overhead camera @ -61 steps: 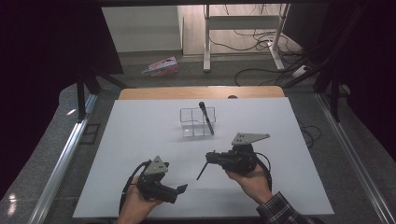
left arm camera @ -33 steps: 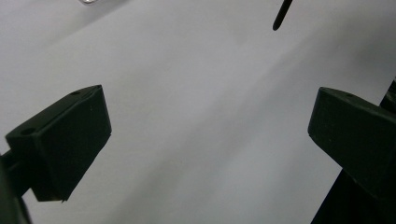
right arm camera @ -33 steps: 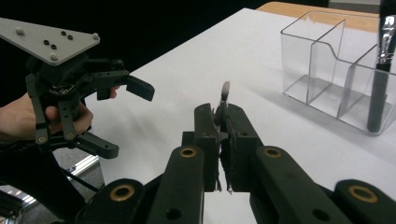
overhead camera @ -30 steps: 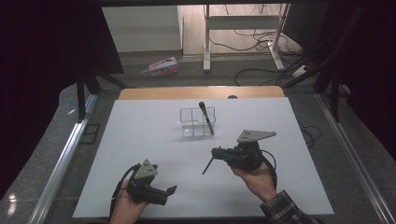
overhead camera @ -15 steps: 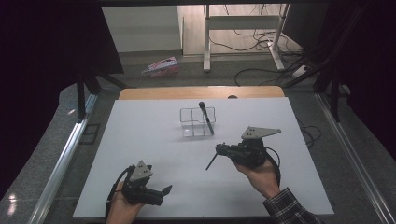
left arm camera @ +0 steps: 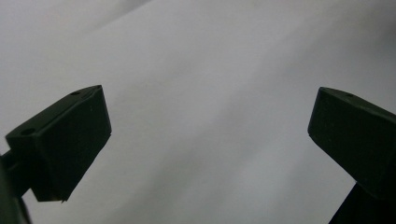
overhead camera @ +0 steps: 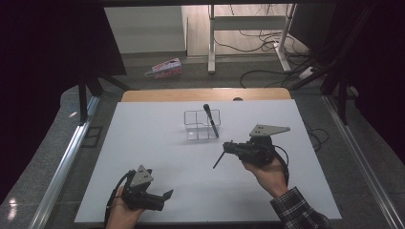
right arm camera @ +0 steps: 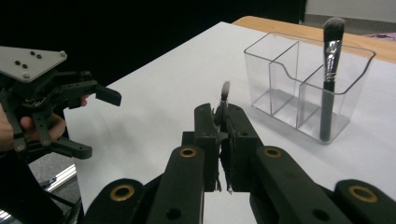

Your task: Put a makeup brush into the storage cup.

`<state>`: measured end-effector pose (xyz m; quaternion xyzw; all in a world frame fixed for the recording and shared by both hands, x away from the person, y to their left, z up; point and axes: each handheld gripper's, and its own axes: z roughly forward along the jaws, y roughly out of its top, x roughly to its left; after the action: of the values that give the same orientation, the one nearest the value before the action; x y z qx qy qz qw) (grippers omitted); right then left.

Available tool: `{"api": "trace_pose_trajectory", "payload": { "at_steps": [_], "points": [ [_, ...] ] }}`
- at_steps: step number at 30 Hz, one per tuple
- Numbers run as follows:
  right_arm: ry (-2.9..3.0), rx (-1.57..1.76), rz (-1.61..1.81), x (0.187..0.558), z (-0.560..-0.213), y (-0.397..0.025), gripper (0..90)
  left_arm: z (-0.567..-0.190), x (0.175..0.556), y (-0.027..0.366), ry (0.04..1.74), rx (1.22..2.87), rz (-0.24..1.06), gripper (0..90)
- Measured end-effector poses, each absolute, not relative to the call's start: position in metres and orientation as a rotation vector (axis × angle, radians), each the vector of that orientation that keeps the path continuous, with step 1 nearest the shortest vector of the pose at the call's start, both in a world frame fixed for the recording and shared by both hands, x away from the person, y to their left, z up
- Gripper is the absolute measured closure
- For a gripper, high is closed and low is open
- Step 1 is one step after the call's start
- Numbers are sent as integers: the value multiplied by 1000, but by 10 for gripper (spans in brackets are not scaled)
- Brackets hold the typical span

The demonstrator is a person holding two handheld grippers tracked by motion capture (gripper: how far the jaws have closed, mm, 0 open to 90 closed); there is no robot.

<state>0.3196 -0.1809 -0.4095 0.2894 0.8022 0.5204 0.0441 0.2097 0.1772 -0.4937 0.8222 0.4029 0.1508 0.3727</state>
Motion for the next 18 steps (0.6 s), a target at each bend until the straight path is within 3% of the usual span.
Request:
{"api": "trace_pose_trajectory", "payload": {
  "at_steps": [18],
  "points": [
    [2416, 897, 1589, 339, -397, -182, 848, -493, 205, 186, 1057, 2089, 408, 1]
  ]
}}
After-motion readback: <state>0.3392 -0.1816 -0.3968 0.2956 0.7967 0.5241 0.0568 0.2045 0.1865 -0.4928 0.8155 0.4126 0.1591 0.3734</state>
